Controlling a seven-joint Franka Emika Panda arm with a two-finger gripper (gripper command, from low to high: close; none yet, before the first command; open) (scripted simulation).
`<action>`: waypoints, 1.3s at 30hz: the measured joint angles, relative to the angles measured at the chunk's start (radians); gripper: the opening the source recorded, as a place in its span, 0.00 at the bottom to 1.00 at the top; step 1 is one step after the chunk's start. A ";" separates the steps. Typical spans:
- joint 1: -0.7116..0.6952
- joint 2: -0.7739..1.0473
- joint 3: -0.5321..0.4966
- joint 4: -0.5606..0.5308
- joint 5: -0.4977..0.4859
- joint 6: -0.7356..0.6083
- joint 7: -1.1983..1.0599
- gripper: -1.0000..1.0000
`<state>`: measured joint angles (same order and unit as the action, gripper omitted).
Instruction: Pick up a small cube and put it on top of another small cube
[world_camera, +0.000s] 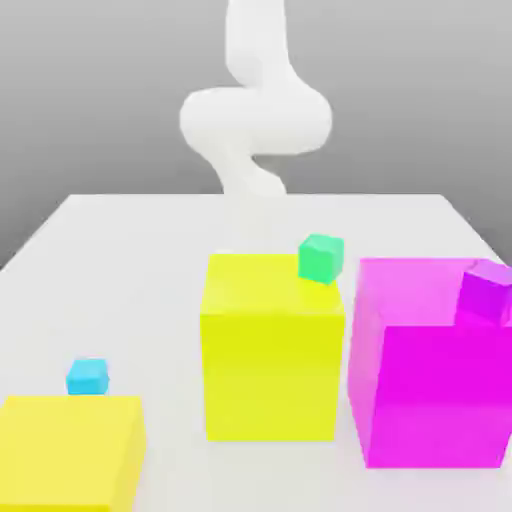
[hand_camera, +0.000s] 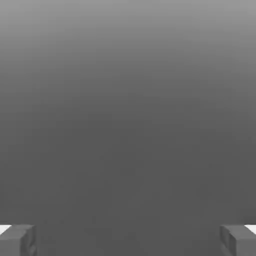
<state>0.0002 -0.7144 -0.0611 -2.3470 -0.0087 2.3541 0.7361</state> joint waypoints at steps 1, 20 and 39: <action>-0.001 0.041 -0.029 -0.022 -0.002 0.025 -0.032 0.50; -0.122 0.738 -0.445 -0.388 0.133 0.451 -0.691 0.50; -0.350 1.004 -0.191 -0.367 0.441 0.628 -0.975 0.00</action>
<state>-0.3502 0.2899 -0.2519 -2.7137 0.4320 2.9821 -0.2389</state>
